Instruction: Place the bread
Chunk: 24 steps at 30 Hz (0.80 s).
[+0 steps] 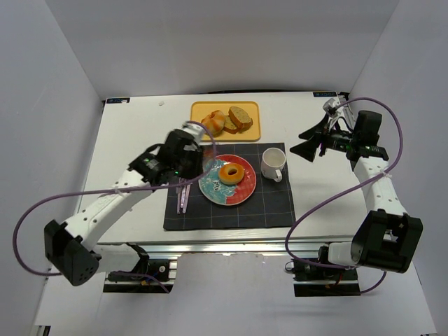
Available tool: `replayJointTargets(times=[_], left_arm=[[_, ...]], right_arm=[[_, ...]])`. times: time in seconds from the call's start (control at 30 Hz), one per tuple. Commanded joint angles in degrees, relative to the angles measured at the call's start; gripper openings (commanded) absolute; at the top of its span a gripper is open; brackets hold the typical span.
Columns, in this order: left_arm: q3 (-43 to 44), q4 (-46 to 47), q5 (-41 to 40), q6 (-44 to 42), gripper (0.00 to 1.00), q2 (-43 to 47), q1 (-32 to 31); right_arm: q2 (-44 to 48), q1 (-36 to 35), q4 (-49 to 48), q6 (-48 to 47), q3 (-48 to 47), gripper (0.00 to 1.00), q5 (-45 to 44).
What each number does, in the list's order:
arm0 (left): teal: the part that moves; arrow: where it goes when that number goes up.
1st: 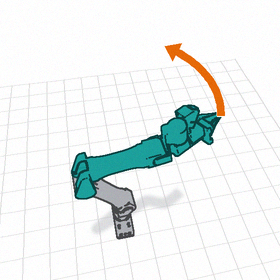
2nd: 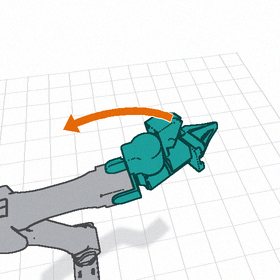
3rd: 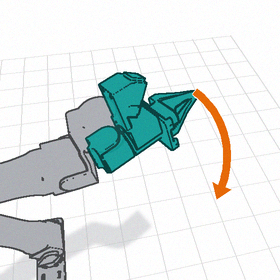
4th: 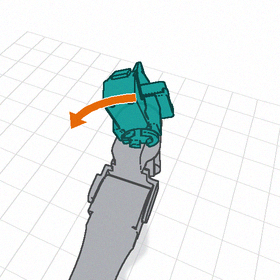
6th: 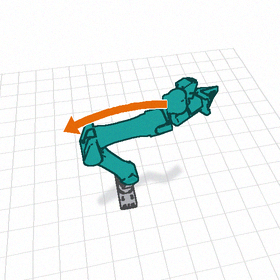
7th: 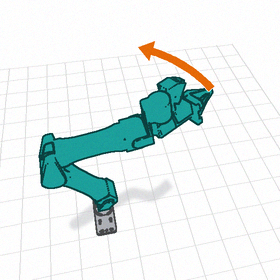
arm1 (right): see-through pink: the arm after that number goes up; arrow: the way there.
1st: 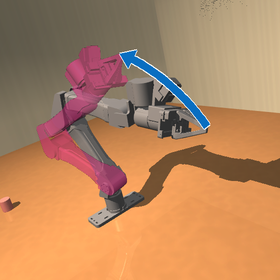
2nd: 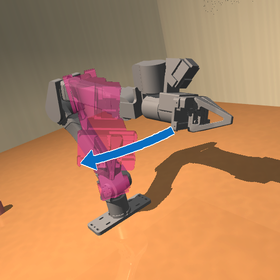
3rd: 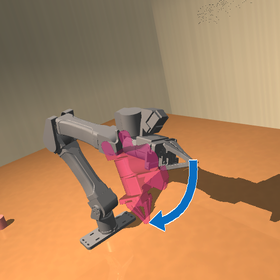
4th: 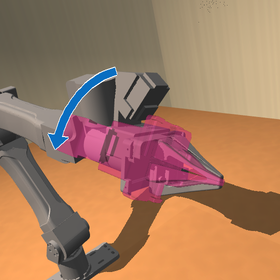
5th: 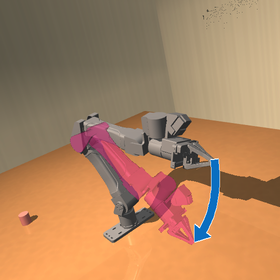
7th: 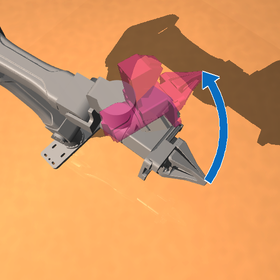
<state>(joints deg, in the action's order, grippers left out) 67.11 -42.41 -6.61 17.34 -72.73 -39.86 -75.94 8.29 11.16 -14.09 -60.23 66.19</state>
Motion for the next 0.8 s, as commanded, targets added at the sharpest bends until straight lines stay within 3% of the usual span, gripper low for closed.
replayJointTargets(times=[0.0,0.1,0.23,0.37,0.57,0.77], left_arm=[[-0.5,2.7,-6.0,1.6,0.43,6.7,8.9],[-6.5,6.3,-2.7,-0.5,0.36,8.4,19.0],[-14.4,18.1,0.5,-7.5,0.46,8.0,28.9],[-21.4,28.3,0.6,-9.0,0.55,3.9,36.7],[-25.6,38.0,3.7,-10.7,0.62,-5.5,42.2],[-26.9,39.2,5.2,-10.6,0.70,-13.8,43.9]], right_arm=[[2.0,0.4,3.8,-4.4,-2.4,0.89,1.8],[1.9,-0.8,6.4,-9.9,-2.9,0.89,0.2],[2.0,-7.0,14.4,-18.5,-4.4,0.89,-13.2],[3.9,-11.6,8.6,-13.7,-2.4,0.89,-22.4],[5.0,-11.8,7.4,-11.9,-3.1,0.89,-23.3],[4.4,-13.5,6.3,-2.1,-5.1,0.89,-37.2]])
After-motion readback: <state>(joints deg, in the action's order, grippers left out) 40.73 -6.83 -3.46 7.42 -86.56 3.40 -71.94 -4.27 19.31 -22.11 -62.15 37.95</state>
